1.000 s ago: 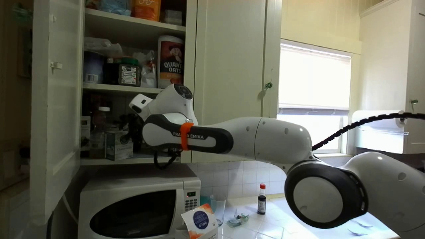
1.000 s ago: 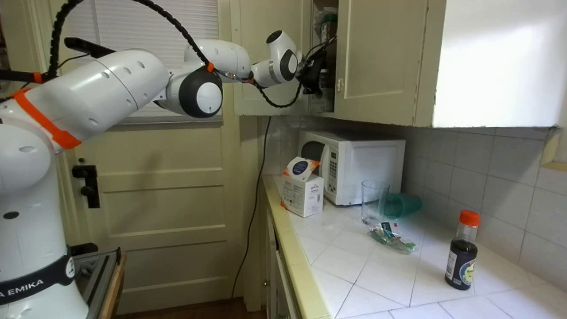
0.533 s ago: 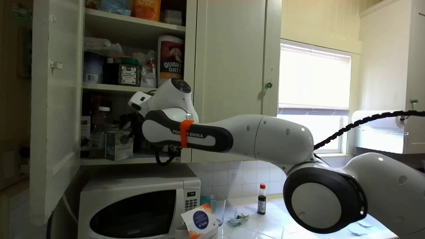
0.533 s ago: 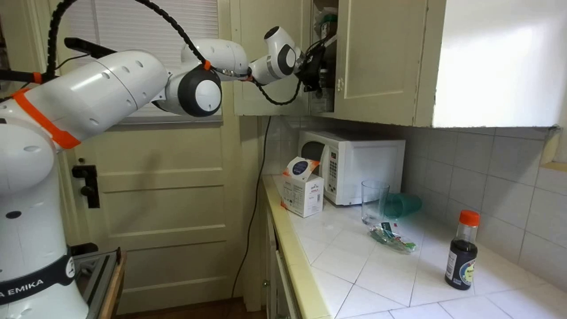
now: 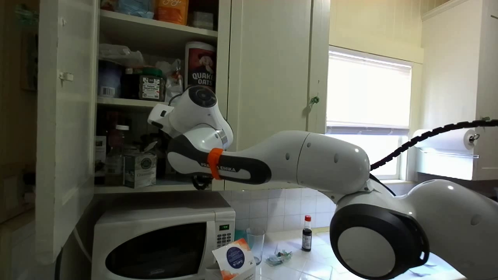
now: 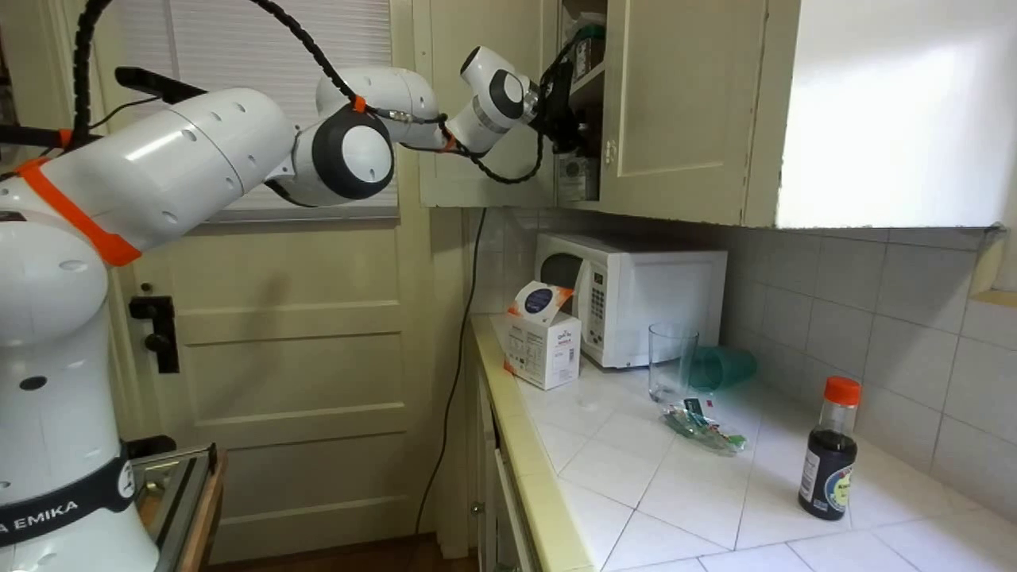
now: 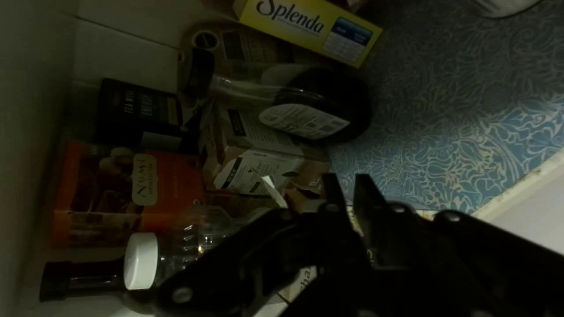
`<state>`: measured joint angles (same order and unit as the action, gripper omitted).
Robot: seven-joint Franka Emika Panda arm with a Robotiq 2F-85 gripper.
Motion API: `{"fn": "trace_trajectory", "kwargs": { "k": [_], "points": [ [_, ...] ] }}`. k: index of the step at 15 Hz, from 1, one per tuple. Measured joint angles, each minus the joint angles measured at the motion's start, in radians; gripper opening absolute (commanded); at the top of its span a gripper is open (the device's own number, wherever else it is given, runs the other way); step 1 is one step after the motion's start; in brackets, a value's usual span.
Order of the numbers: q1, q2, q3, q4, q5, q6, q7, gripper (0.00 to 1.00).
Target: Remove the box from the top cabinet
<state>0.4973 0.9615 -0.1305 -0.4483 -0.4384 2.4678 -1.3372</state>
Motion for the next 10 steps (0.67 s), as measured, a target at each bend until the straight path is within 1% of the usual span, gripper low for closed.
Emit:
{"fn": "trace_trajectory", "kwargs": {
  "k": [1, 2, 3, 5, 6, 10],
  "points": [
    [0.000, 0.000, 0.000, 0.000, 0.000, 0.000, 0.000, 0.30],
    [-0.001, 0.000, 0.000, 0.000, 0.000, 0.000, 0.000, 0.33],
    [-0.001, 0.000, 0.000, 0.000, 0.000, 0.000, 0.000, 0.58],
    [-0.002, 0.000, -0.002, 0.000, -0.001, 0.014, 0.000, 0.58],
    [-0.002, 0.002, -0.008, -0.001, -0.007, 0.049, 0.000, 0.63],
    [-0.007, 0.028, -0.021, -0.005, -0.013, 0.247, 0.001, 0.94]
  ]
}}
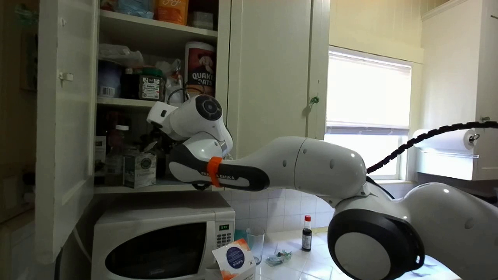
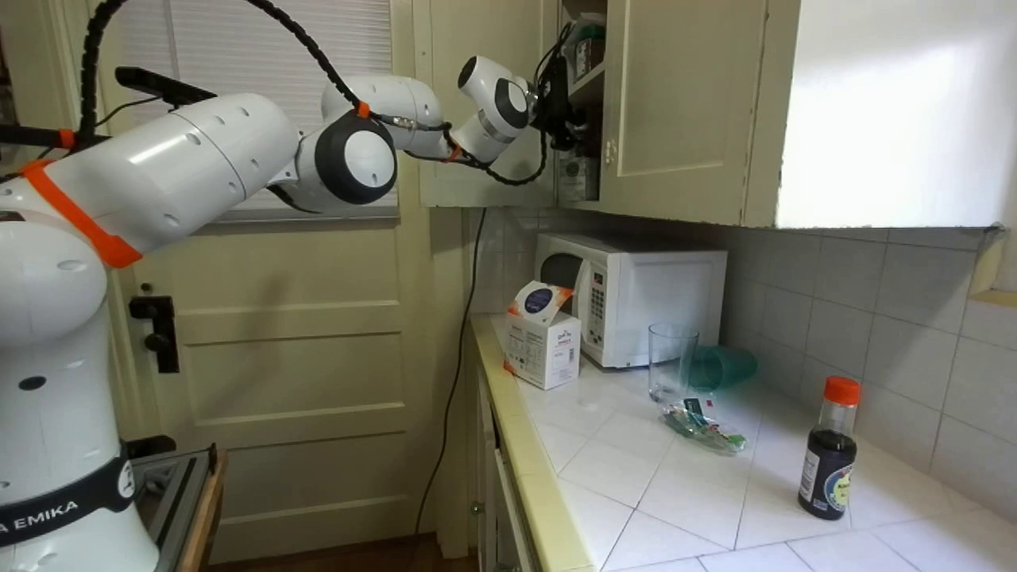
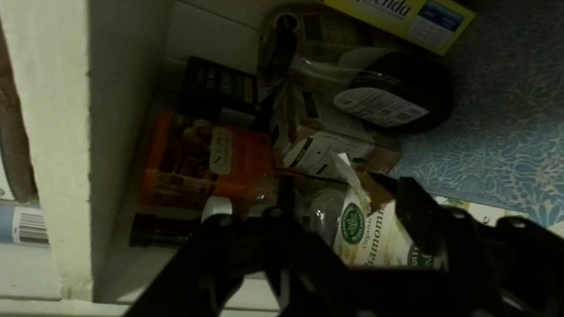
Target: Remove the box from the top cabinet
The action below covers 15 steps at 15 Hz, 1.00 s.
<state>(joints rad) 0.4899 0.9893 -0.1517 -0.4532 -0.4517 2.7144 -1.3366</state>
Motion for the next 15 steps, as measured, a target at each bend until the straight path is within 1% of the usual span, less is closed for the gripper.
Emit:
{"fn": "trace_trajectory", "kwargs": {
  "k": [1, 2, 7, 10, 11, 12, 13, 15],
  "points": [
    [-0.003, 0.009, 0.006, -0.002, 0.004, 0.032, 0.000, 0.99],
    [-0.006, 0.018, 0.017, -0.003, 0.006, 0.056, 0.000, 1.00],
    [-0.023, 0.062, 0.061, -0.004, 0.010, 0.120, -0.013, 1.00],
    [-0.035, 0.069, 0.083, -0.004, 0.018, 0.128, -0.025, 1.00],
    [-0.041, 0.069, 0.104, -0.005, 0.033, 0.128, -0.038, 1.00],
    [-0.050, 0.069, 0.137, -0.007, 0.057, 0.128, -0.065, 0.75],
    [-0.058, 0.069, 0.174, -0.010, 0.081, 0.128, -0.100, 0.74],
    [-0.074, 0.068, 0.247, -0.016, 0.125, 0.126, -0.173, 0.58]
  ]
}}
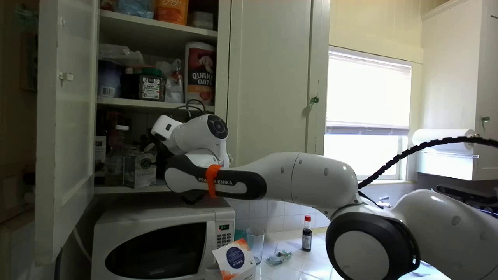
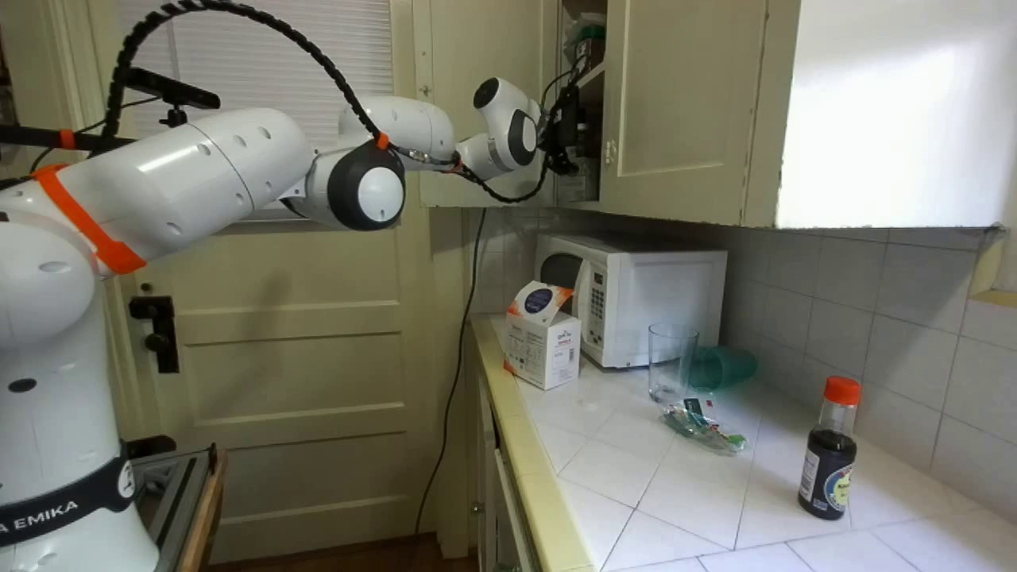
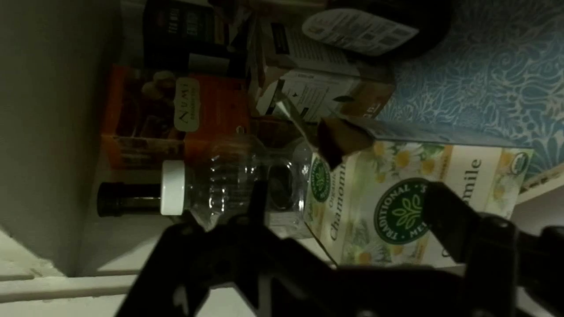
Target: Remove the box from the top cabinet
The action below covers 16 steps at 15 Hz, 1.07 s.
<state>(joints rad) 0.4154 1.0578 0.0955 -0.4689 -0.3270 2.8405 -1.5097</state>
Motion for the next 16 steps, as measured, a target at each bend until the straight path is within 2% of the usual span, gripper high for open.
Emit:
{"fn": "trace_trajectory", "kwargs": {
  "k": [3, 7, 9, 12, 16],
  "points": [
    [-0.019, 0.001, 0.088, -0.006, 0.053, -0.022, -0.096, 0.35],
    [-0.032, 0.001, 0.144, 0.001, 0.126, -0.094, -0.187, 0.05],
    [-0.034, 0.000, 0.159, 0.015, 0.157, -0.125, -0.218, 0.01],
    [-0.033, -0.008, 0.152, 0.012, 0.168, -0.136, -0.222, 0.00],
    [-0.007, -0.017, 0.057, 0.013, 0.159, -0.140, -0.156, 0.00]
  ]
}}
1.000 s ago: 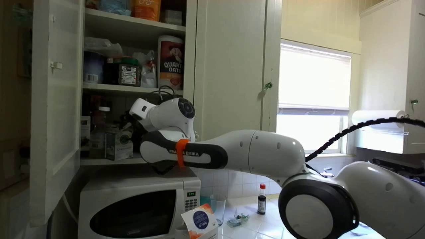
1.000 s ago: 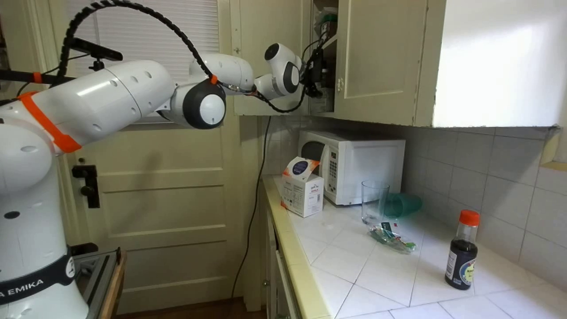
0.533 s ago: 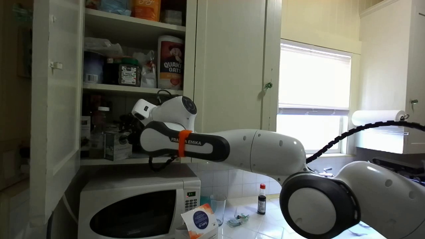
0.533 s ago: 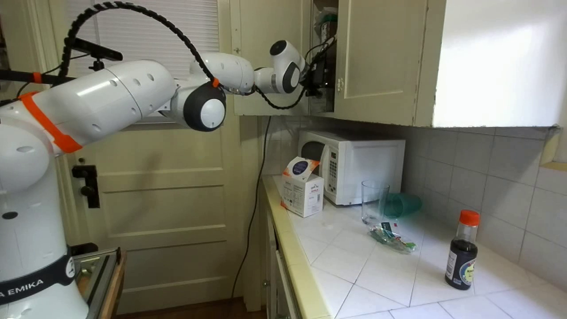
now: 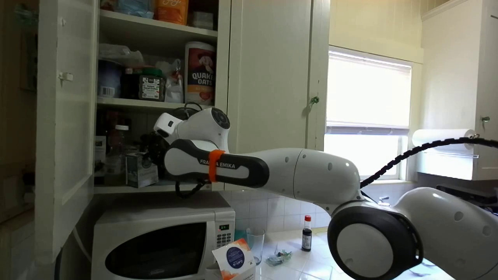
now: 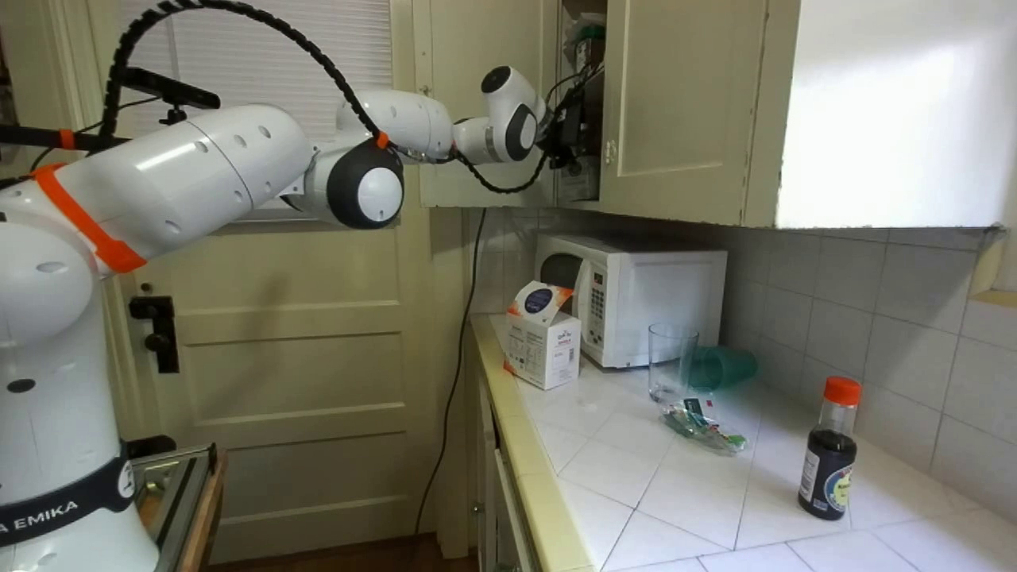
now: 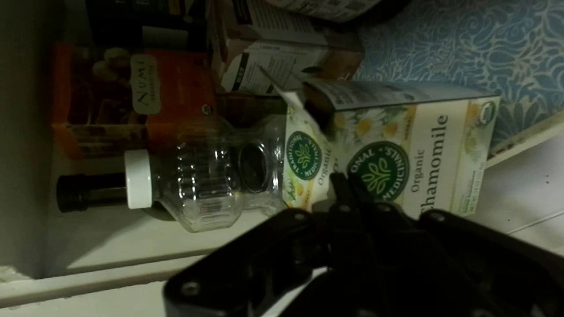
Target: Remove the box from the top cabinet
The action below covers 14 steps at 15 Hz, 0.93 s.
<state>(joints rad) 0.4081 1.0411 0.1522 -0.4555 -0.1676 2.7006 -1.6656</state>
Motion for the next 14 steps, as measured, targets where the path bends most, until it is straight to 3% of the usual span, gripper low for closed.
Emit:
{"fn": "trace_trajectory", "kwargs": {
  "k": [3, 7, 14],
  "points": [
    [0.035, -0.017, -0.092, 0.005, -0.037, 0.000, 0.085, 0.00],
    [0.095, -0.066, -0.131, 0.005, -0.080, -0.015, 0.115, 0.00],
    [0.204, -0.123, -0.314, 0.004, -0.232, -0.343, 0.451, 0.00]
  ]
}}
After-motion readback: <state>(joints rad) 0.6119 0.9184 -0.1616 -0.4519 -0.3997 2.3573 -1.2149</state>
